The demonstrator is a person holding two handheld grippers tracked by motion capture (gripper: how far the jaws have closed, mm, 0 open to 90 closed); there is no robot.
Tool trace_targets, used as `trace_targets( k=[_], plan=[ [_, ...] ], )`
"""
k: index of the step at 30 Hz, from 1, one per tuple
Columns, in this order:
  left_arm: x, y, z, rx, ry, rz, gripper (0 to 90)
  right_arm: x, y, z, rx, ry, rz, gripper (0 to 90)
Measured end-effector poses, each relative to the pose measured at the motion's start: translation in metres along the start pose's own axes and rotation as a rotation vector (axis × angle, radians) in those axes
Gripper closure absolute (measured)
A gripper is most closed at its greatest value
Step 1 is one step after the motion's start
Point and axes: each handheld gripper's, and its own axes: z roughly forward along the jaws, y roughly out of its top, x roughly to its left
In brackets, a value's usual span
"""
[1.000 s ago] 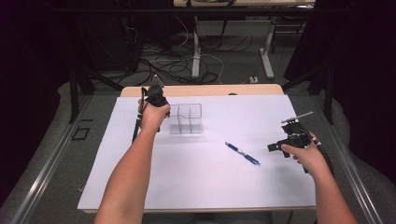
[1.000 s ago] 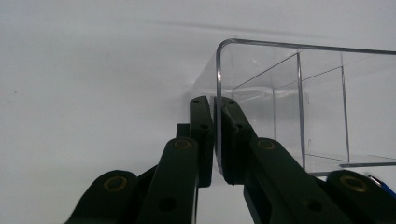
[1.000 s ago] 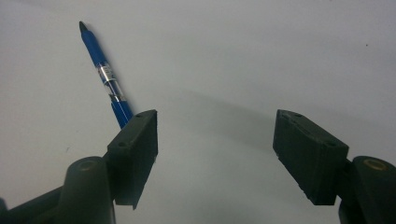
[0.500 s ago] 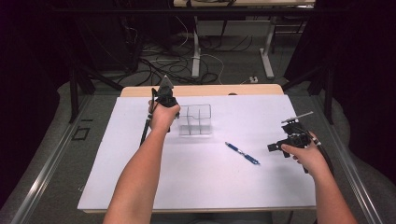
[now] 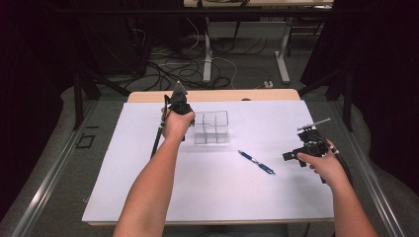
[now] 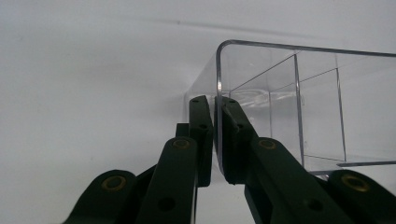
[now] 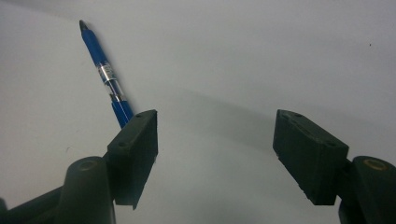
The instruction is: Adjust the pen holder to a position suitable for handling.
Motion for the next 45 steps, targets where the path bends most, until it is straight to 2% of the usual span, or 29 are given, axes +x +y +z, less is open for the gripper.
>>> trace_targets(
  k=[5, 14, 17, 24, 25, 30, 34, 39, 40, 44, 45],
  plan=[
    [-0.001, -0.002, 0.002, -0.004, -0.027, -0.016, 85.1, 0.0, 0.0, 0.0, 0.003, 0.0, 0.0, 30.7],
    [-0.003, -0.005, 0.003, -0.017, -0.046, -0.023, 83.2, 0.001, 0.0, 0.0, 0.005, -0.001, 0.0, 30.7],
    [-0.006, -0.007, 0.005, -0.022, -0.066, -0.042, 81.9, 0.001, 0.0, 0.001, 0.005, -0.001, -0.001, 30.8],
    [-0.007, -0.008, 0.005, -0.021, -0.066, -0.035, 80.1, 0.001, 0.0, 0.0, 0.004, -0.002, -0.003, 30.8],
    [-0.006, -0.008, 0.006, -0.014, -0.083, -0.035, 79.9, 0.002, 0.0, 0.0, 0.004, 0.0, -0.003, 30.7],
    [-0.005, -0.008, 0.005, -0.006, -0.087, -0.029, 79.0, 0.002, 0.0, 0.001, 0.006, 0.0, -0.015, 30.7],
    [-0.004, -0.009, 0.004, -0.037, -0.116, -0.033, 73.5, 0.002, 0.0, 0.001, 0.007, -0.004, -0.014, 30.8],
    [-0.001, -0.01, 0.0, -0.041, -0.135, -0.02, 68.3, 0.004, 0.0, 0.002, 0.008, 0.002, -0.017, 31.2],
    [0.0, -0.01, -0.003, -0.056, -0.145, -0.017, 66.7, 0.005, 0.001, 0.002, 0.01, 0.0, -0.011, 31.3],
    [0.001, -0.01, -0.007, -0.076, -0.156, -0.015, 62.0, 0.006, 0.001, 0.003, 0.013, 0.0, -0.004, 31.8],
    [0.002, -0.011, -0.008, -0.081, -0.152, -0.005, 61.3, 0.006, 0.0, 0.003, 0.017, -0.001, -0.019, 32.2]
  ],
)
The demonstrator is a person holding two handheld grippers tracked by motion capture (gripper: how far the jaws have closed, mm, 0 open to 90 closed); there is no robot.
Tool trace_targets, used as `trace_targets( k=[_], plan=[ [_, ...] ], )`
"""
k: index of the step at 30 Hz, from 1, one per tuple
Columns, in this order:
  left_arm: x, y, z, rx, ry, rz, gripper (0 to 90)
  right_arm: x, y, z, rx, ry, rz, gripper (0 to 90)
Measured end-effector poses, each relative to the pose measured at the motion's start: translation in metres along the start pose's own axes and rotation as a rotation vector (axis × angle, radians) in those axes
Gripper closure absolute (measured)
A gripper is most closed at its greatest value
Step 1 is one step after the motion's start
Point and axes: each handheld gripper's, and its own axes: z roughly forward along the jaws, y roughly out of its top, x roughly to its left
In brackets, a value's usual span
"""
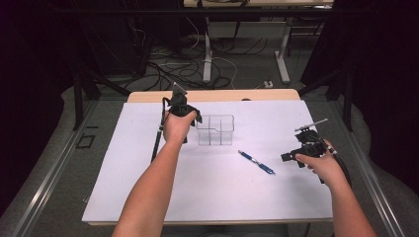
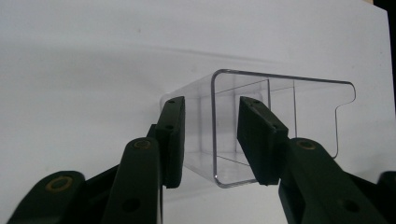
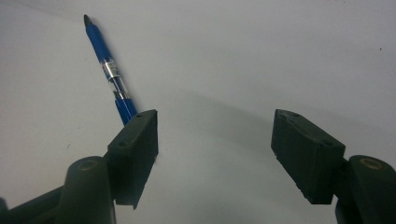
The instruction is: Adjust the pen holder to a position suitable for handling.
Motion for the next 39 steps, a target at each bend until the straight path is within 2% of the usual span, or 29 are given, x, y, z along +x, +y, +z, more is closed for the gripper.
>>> trace_targets(
  k=[1, 3, 8, 9, 12, 14, 17, 19, 20, 21, 25, 26, 27, 28, 29, 31, 33, 34, 39],
  plan=[
    [0.001, 0.0, -0.002, -0.001, 0.002, 0.007, 60.8, 0.001, 0.0, 0.0, 0.009, -0.001, 0.014, 32.6],
    [0.003, 0.001, -0.005, -0.01, 0.005, 0.009, 59.2, 0.001, 0.0, 0.0, 0.006, 0.001, -0.003, 32.9],
    [0.009, 0.001, -0.009, -0.021, 0.0, 0.019, 54.6, 0.003, 0.001, 0.001, 0.011, 0.007, 0.004, 34.8],
    [0.01, 0.001, -0.01, -0.026, 0.011, 0.029, 53.7, 0.004, 0.001, 0.001, 0.01, 0.013, 0.007, 34.9],
    [0.013, 0.0, -0.011, -0.024, 0.002, 0.022, 51.7, 0.005, 0.001, 0.002, 0.012, 0.013, -0.014, 34.7],
    [0.017, 0.0, -0.012, -0.027, 0.003, 0.043, 50.1, 0.007, 0.001, 0.002, 0.012, 0.014, -0.019, 33.9],
    [0.019, -0.001, -0.013, -0.029, -0.016, 0.048, 48.6, 0.008, 0.002, 0.002, 0.007, 0.001, -0.042, 32.3],
    [0.021, -0.001, -0.015, -0.02, -0.011, 0.075, 46.2, 0.012, 0.004, 0.001, -0.005, -0.004, -0.073, 32.0],
    [0.02, -0.002, -0.014, -0.022, -0.013, 0.072, 46.2, 0.012, 0.004, 0.001, -0.005, -0.004, -0.073, 32.0],
    [0.021, -0.002, -0.015, -0.021, -0.012, 0.083, 45.1, 0.014, 0.005, 0.002, -0.001, -0.005, -0.101, 32.7],
    [0.023, -0.005, -0.018, -0.041, -0.024, 0.101, 42.4, 0.02, 0.009, 0.005, 0.012, 0.003, -0.104, 34.8],
    [0.024, -0.006, -0.02, -0.048, -0.015, 0.125, 42.0, 0.022, 0.01, 0.005, 0.011, 0.009, -0.1, 35.2],
    [0.024, -0.006, -0.02, -0.048, -0.015, 0.125, 41.1, 0.023, 0.012, 0.006, 0.011, 0.01, -0.108, 35.8],
    [0.026, -0.008, -0.021, -0.059, -0.008, 0.151, 40.4, 0.024, 0.013, 0.007, 0.01, 0.005, -0.119, 36.9],
    [0.026, -0.008, -0.021, -0.059, -0.008, 0.151, 40.1, 0.024, 0.013, 0.007, 0.01, 0.005, -0.119, 36.9],
    [0.027, -0.01, -0.023, -0.063, -0.009, 0.181, 38.2, 0.029, 0.016, 0.01, 0.005, 0.034, -0.134, 38.1],
    [0.029, -0.012, -0.025, -0.072, -0.013, 0.209, 37.2, 0.03, 0.017, 0.01, 0.013, 0.03, -0.147, 38.4],
    [0.029, -0.014, -0.025, -0.087, -0.014, 0.219, 36.2, 0.031, 0.019, 0.011, 0.021, 0.01, -0.157, 38.5],
    [0.031, -0.02, -0.031, -0.117, 0.011, 0.3, 31.6, 0.039, 0.027, 0.011, 0.002, 0.007, -0.201, 37.3]
  ],
)
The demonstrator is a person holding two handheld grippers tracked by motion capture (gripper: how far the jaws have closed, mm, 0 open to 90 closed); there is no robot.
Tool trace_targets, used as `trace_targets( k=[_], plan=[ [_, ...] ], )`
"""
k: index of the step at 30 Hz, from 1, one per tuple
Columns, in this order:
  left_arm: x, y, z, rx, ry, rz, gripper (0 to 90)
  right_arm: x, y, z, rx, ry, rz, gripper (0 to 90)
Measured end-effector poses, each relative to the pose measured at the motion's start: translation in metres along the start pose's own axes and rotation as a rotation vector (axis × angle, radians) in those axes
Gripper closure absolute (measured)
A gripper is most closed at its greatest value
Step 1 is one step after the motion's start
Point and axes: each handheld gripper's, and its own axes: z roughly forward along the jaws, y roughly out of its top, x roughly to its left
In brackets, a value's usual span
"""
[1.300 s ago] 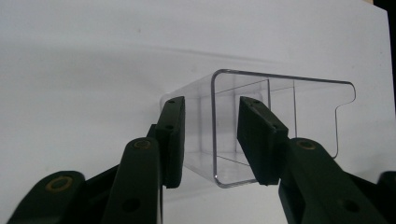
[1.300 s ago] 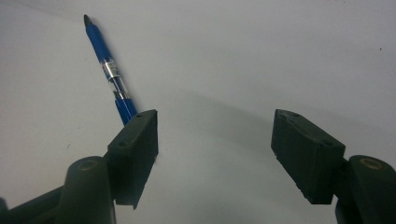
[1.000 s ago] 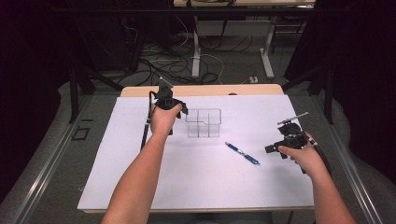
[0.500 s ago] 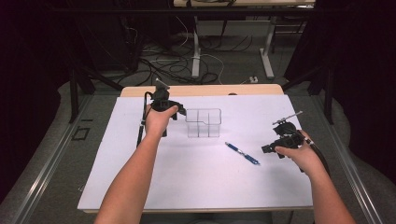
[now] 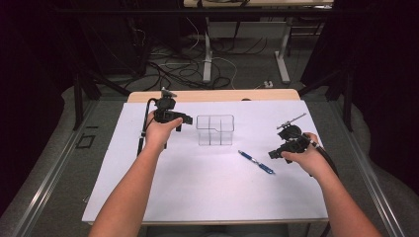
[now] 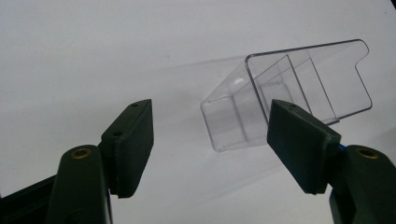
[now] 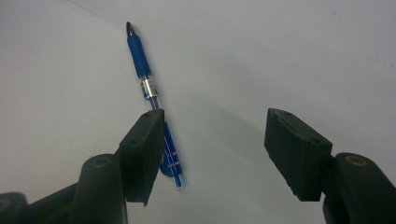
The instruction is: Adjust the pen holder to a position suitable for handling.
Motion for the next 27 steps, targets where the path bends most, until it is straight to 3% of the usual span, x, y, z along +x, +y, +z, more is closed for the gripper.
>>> trace_targets(
  k=[1, 5, 9, 15, 18, 19, 20, 24, 26, 27],
  plan=[
    [0.0, -0.001, -0.002, -0.009, 0.005, 0.018, 30.9, 0.0, 0.001, -0.001, -0.008, 0.003, -0.025, 36.8],
    [0.002, -0.009, -0.008, -0.025, 0.036, 0.055, 28.1, 0.008, 0.008, -0.001, -0.017, -0.003, -0.048, 35.4],
    [0.005, -0.019, -0.01, -0.045, 0.017, 0.059, 27.4, 0.011, 0.012, 0.001, -0.012, -0.007, -0.072, 34.5],
    [0.009, -0.032, -0.014, -0.081, -0.008, 0.05, 17.5, 0.017, 0.02, 0.006, 0.007, 0.022, -0.083, 33.1],
    [0.01, -0.039, -0.014, -0.096, 0.018, 0.036, 15.9, 0.023, 0.025, 0.01, 0.003, 0.026, -0.104, 32.1],
    [0.011, -0.041, -0.014, -0.092, 0.024, 0.038, 15.7, 0.024, 0.026, 0.013, -0.026, 0.044, -0.115, 31.5],
    [0.012, -0.043, -0.014, -0.089, 0.024, 0.039, 15.2, 0.026, 0.028, 0.011, 0.011, 0.03, -0.129, 31.1],
    [0.018, -0.053, -0.016, -0.094, 0.018, 0.034, 8.0, 0.032, 0.032, 0.014, -0.004, 0.035, -0.144, 30.3],
    [0.021, -0.057, -0.016, -0.109, 0.03, 0.03, 2.1, 0.035, 0.037, 0.016, 0.021, 0.02, -0.18, 29.5],
    [0.022, -0.059, -0.017, -0.103, 0.026, 0.025, 1.0, 0.036, 0.036, 0.022, -0.055, 0.039, -0.18, 29.1]
  ],
)
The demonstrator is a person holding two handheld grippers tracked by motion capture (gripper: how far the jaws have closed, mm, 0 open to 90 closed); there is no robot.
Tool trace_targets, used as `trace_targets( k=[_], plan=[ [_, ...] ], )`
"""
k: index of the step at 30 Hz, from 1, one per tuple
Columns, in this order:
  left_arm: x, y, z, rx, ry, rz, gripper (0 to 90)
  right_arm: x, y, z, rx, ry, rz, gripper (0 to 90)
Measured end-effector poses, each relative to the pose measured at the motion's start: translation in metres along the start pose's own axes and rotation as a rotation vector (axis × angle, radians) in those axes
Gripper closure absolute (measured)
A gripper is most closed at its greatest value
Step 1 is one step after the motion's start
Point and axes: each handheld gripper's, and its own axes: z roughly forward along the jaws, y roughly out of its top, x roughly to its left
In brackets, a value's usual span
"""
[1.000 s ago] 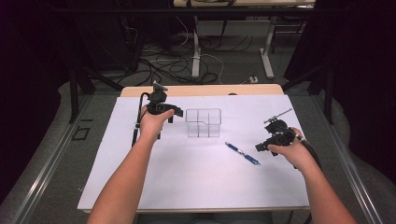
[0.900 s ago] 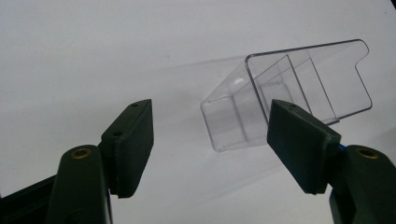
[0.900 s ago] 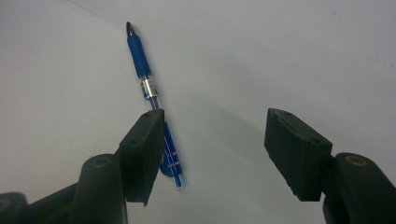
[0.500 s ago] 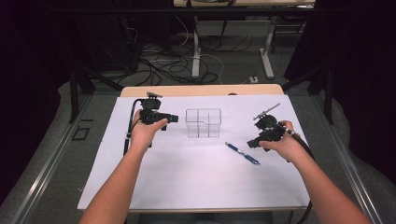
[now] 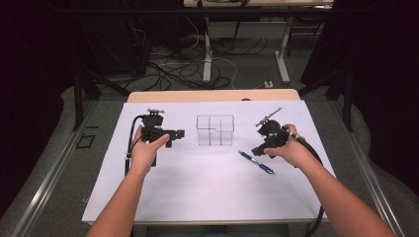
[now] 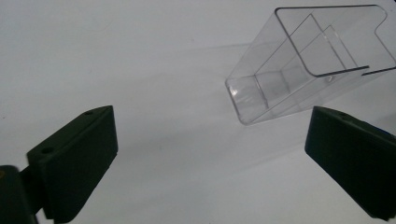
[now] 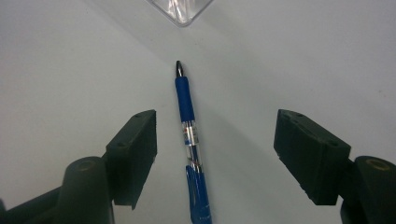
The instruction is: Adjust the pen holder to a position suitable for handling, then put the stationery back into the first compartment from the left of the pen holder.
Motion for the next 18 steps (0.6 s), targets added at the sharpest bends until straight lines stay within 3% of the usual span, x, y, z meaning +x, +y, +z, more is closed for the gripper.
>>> trace_targets(
  k=[1, 3, 4, 5, 7, 10, 11, 13, 18],
  plan=[
    [0.001, -0.002, 0.0, -0.01, 0.005, -0.006, 0.7, 0.001, 0.004, -0.004, 0.083, -0.01, -0.014, 29.0],
    [0.003, -0.005, -0.001, -0.015, -0.004, -0.01, 0.5, 0.002, 0.005, -0.002, 0.08, -0.01, -0.02, 29.0],
    [0.005, -0.006, -0.003, -0.009, -0.011, -0.01, 0.5, 0.002, 0.005, 0.001, 0.048, -0.006, -0.026, 28.9],
    [0.005, -0.008, -0.003, -0.02, -0.015, -0.018, 0.5, 0.002, 0.007, 0.003, 0.091, -0.011, -0.036, 29.0],
    [0.009, -0.009, -0.008, -0.011, -0.022, -0.004, 0.5, 0.002, 0.008, 0.006, 0.101, -0.015, -0.042, 29.2],
    [0.014, -0.01, -0.014, -0.026, -0.023, -0.021, 0.5, 0.002, 0.009, 0.01, 0.089, -0.026, -0.046, 29.9],
    [0.015, -0.011, -0.016, -0.032, -0.024, -0.023, 0.4, 0.001, 0.01, 0.01, 0.108, -0.02, -0.05, 30.3],
    [0.018, -0.012, -0.019, -0.019, -0.028, -0.026, 0.5, 0.0, 0.011, 0.012, 0.106, -0.015, -0.029, 32.8],
    [0.024, -0.016, -0.021, -0.037, -0.006, -0.028, 0.5, -0.001, 0.011, 0.018, 0.129, -0.01, -0.047, 38.2]
  ],
)
